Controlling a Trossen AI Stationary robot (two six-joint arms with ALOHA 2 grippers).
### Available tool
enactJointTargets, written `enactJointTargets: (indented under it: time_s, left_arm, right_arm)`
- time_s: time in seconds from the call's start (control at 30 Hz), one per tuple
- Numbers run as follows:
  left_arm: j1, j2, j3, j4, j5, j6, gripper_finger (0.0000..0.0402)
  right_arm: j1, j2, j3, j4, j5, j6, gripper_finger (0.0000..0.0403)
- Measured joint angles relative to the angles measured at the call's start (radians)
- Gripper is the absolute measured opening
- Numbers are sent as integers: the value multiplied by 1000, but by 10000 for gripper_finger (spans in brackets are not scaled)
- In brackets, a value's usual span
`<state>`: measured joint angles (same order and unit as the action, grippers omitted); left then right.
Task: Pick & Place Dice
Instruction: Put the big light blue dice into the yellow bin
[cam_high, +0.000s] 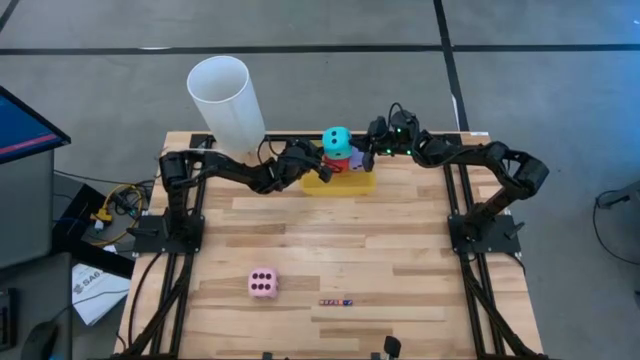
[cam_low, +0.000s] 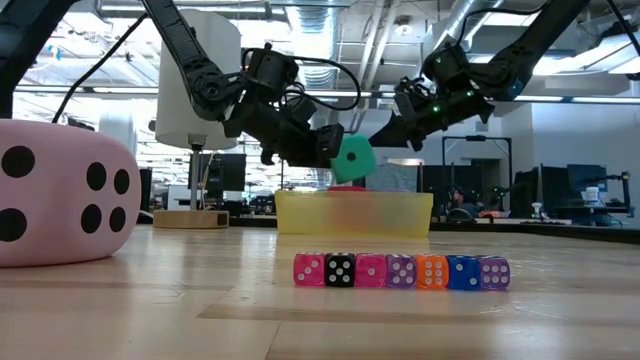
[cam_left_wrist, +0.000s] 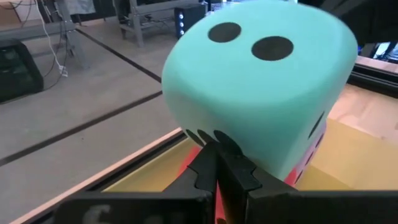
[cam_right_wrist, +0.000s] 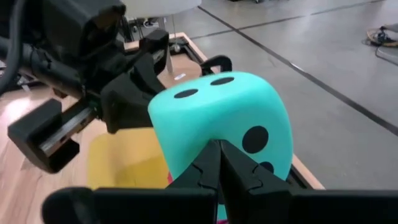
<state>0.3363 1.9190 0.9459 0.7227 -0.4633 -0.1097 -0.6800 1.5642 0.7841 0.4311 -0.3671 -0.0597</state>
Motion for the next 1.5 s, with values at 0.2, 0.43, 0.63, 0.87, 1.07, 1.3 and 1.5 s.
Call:
enactJointTargets:
  time_s: [0.2, 0.43, 0.63, 0.87, 1.07, 1.3, 1.5]
  left_arm:
    - [0, 0, 0, 1, -5, 0, 0]
    - [-7, 0, 0, 1, -9, 0, 0]
    - [-15, 0, 0, 0, -13, 0, 0]
    - [-22, 0, 0, 6, -43, 6, 0]
    - [-24, -2, 0, 5, -43, 8, 0]
    - [-24, -2, 1, 6, -44, 8, 0]
    - [-23, -3, 2, 16, -47, 23, 0]
  right_arm:
    - [0, 0, 0, -20, 1, 0, 0]
    - [0, 1, 0, -23, 2, 0, 0]
    - [-2, 1, 0, -43, 9, 0, 0]
    - [-2, 1, -2, -61, 24, -1, 0]
    - [-2, 2, -2, -61, 31, -1, 0]
    - [-8, 36, -2, -50, 37, 0, 0]
    - [-12, 84, 18, -33, 37, 8, 0]
